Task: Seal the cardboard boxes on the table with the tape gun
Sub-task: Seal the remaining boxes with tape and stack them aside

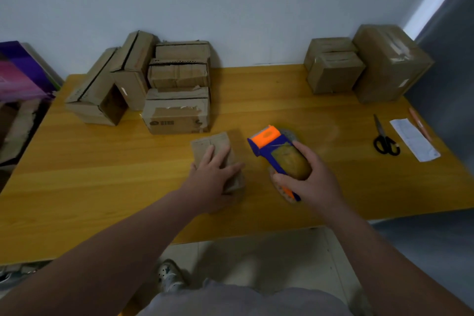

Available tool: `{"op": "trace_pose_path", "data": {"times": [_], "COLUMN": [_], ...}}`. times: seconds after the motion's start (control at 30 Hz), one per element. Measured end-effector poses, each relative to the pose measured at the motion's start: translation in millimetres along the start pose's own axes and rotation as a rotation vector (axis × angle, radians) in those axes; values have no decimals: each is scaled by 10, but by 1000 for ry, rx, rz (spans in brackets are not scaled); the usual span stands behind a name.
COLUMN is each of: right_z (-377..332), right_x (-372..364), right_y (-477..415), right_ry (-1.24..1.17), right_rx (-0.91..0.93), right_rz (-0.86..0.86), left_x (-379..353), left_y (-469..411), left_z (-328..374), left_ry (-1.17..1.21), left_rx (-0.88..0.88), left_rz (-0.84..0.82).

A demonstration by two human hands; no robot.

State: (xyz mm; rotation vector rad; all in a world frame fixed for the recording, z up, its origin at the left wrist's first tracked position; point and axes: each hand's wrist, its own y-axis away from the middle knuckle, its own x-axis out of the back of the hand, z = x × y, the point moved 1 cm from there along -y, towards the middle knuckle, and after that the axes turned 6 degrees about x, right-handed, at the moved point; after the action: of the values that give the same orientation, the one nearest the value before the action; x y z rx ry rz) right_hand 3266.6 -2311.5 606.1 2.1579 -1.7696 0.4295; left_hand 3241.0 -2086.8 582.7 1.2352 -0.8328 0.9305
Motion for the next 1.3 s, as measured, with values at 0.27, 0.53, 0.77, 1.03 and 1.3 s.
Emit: {"op": "trace_pose_path", "data": {"times": [0.27, 0.53, 0.77, 1.03, 1.3], "right_z": [-67, -174, -203, -212, -325], "right_x": [49, 176, 195, 179, 264], "right_y": [65, 138, 178, 225, 142], "right_ry": [-36, -97, -183, -230, 145], "right_rx": [54, 132, 170, 195, 334], "right_rz": [-24, -115, -236, -317, -410], "left_x": [30, 256, 457, 403, 336], "left_y": [66, 315, 336, 362, 376], "left_z": [-19, 87, 201, 246, 122], "left_ry": [-62, 1021, 1720, 1780, 1609], "left_rx": [-127, 193, 490, 433, 538], "left_rz": [20, 387, -126, -128, 158]}}
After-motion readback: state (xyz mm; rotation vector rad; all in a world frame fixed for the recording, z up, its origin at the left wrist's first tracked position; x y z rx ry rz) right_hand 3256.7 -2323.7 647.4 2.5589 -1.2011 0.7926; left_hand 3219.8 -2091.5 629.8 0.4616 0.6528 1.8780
